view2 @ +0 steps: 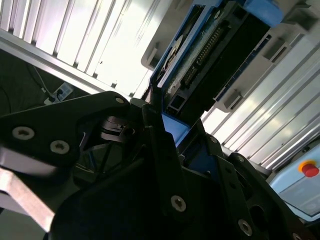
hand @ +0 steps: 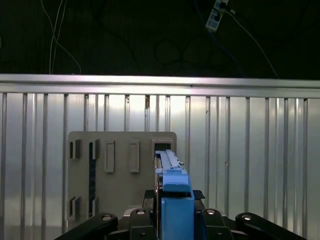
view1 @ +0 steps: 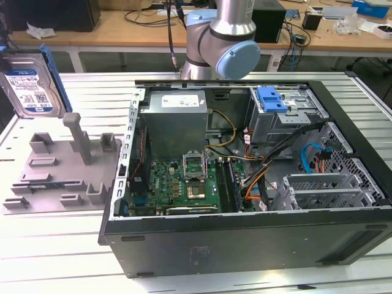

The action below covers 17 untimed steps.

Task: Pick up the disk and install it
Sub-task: 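Pick up the disk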

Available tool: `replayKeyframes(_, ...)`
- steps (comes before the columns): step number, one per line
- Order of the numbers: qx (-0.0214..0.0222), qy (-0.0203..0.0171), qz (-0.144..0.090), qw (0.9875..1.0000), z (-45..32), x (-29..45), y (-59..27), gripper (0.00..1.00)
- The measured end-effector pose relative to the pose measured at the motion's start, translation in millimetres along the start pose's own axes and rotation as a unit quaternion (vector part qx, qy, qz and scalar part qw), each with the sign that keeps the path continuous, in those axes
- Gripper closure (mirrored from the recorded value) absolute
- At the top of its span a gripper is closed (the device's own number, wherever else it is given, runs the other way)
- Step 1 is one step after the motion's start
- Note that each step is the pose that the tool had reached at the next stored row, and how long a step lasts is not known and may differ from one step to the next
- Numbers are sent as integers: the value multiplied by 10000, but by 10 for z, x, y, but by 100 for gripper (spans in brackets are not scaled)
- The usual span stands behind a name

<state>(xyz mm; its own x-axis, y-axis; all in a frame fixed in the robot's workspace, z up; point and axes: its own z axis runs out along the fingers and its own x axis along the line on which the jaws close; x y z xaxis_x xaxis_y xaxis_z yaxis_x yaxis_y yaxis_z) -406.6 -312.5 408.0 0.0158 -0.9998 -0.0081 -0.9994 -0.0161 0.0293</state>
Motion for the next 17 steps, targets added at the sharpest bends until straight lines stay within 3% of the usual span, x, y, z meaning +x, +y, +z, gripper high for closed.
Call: replayKeyframes(17, 0, 0, 0, 10000, -208, -2, 5, 63)
